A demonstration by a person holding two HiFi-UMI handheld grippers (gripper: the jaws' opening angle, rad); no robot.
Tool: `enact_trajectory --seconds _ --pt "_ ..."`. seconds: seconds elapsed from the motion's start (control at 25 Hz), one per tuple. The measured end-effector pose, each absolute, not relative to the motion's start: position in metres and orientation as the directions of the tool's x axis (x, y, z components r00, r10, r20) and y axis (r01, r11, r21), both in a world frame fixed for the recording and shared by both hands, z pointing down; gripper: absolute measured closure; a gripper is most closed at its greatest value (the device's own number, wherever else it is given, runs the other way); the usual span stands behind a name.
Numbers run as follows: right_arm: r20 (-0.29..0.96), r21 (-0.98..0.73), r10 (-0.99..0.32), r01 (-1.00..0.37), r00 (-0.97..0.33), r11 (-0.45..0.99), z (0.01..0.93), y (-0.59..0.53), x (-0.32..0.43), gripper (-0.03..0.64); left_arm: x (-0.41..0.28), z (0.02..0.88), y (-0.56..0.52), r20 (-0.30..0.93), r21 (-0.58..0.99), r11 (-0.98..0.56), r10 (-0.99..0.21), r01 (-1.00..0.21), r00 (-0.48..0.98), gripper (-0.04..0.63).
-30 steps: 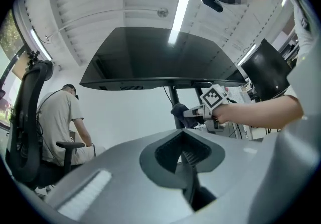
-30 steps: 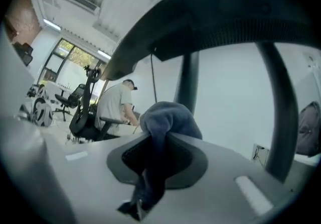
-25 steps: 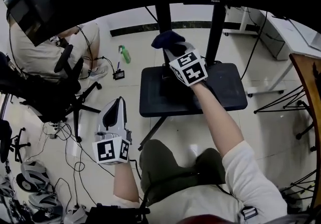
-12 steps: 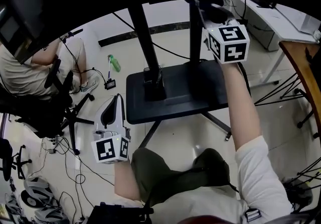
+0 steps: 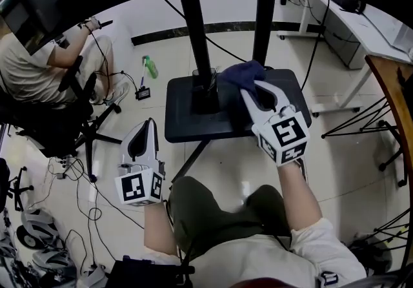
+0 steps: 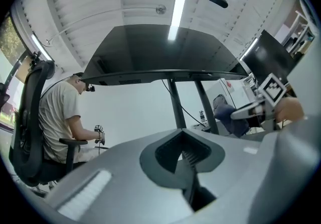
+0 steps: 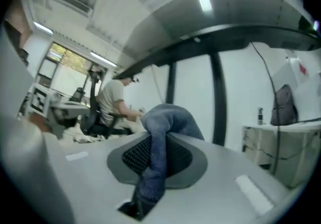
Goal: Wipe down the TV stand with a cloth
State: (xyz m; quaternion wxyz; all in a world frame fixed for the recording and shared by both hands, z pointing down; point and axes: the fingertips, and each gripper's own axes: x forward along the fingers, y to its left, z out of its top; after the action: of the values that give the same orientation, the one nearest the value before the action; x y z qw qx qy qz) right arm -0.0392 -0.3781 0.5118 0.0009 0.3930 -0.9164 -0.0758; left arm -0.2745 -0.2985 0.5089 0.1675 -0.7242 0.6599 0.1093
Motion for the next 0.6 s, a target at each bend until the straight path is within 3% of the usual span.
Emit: enact_trajectory --seconds 0.12,0.24,0.4,0.6 --pt "-0.046 0.110 -0.587 -0.588 -0.808 0.801 0.518 -0.310 -0.130 0.559 -0.297 0.510 -0.293 -0.381 -0.080 -0.012 -0.924 -0.997 0.042 0.354" --pt "-0.045 0.058 -0.580 -0.582 -0.813 0.811 0.544 -0.352 -0.210 0.560 -0.317 0.514 -0.282 -0.378 -0.067 0.050 -0.926 -0.996 -0.021 0.354" --pt "0.139 -0.128 -0.709 -0.723 -0.691 0.679 0.592 -0.437 -0.264 0.560 -0.333 0.526 -0.269 -0.367 -0.056 0.083 -0.928 -0.995 -0.057 0.354" --pt "0.315 -0.108 -0.804 -0.861 -0.505 0.498 0.616 -0.498 -0.260 0.560 -0.340 0.520 -0.258 -0.381 -0.065 0.084 -0.923 -0.994 -0.053 0.354"
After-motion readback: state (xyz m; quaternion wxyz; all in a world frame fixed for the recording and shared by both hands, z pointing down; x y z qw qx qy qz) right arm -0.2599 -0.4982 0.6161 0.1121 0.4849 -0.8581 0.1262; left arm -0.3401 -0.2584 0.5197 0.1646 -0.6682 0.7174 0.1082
